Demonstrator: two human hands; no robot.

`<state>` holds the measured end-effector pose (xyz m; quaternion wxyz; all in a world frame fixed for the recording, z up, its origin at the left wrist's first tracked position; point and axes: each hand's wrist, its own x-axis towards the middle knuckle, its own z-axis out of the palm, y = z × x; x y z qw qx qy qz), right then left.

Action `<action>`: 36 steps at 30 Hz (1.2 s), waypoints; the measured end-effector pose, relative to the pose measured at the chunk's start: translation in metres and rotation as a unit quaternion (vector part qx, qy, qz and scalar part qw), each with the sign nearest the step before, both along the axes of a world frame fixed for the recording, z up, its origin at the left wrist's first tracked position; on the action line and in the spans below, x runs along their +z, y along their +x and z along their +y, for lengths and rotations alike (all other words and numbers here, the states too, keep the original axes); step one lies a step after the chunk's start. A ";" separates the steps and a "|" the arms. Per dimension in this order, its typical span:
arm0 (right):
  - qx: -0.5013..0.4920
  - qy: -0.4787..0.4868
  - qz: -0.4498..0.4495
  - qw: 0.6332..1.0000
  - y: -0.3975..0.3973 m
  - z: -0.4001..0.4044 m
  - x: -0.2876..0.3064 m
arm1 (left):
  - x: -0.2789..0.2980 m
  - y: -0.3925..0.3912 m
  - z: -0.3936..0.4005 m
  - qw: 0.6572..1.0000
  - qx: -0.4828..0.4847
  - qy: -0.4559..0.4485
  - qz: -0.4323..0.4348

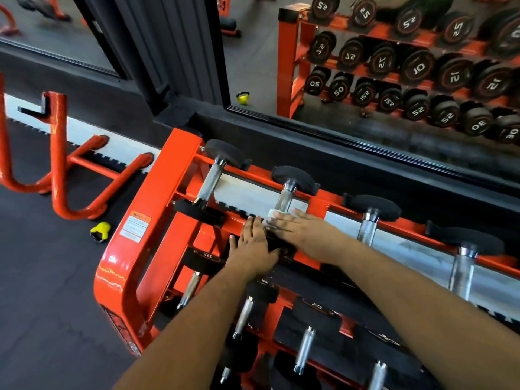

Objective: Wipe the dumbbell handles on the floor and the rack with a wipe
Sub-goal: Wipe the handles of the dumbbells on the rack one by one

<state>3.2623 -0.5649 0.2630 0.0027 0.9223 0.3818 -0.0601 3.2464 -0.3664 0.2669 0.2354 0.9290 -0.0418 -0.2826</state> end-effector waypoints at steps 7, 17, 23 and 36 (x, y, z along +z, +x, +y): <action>-0.166 0.032 -0.021 0.985 0.003 0.023 -0.003 | 0.002 0.002 0.001 1.000 0.002 0.005 0.005; -0.371 0.336 0.068 0.863 0.004 0.051 -0.016 | 0.004 0.001 0.003 1.000 0.000 -0.009 -0.003; -0.494 0.566 0.259 0.608 -0.007 0.071 -0.019 | -0.001 -0.002 0.003 0.999 -0.006 -0.026 -0.019; -0.524 0.719 0.359 0.284 0.053 0.062 0.002 | 0.001 -0.003 0.003 0.999 -0.004 -0.030 -0.025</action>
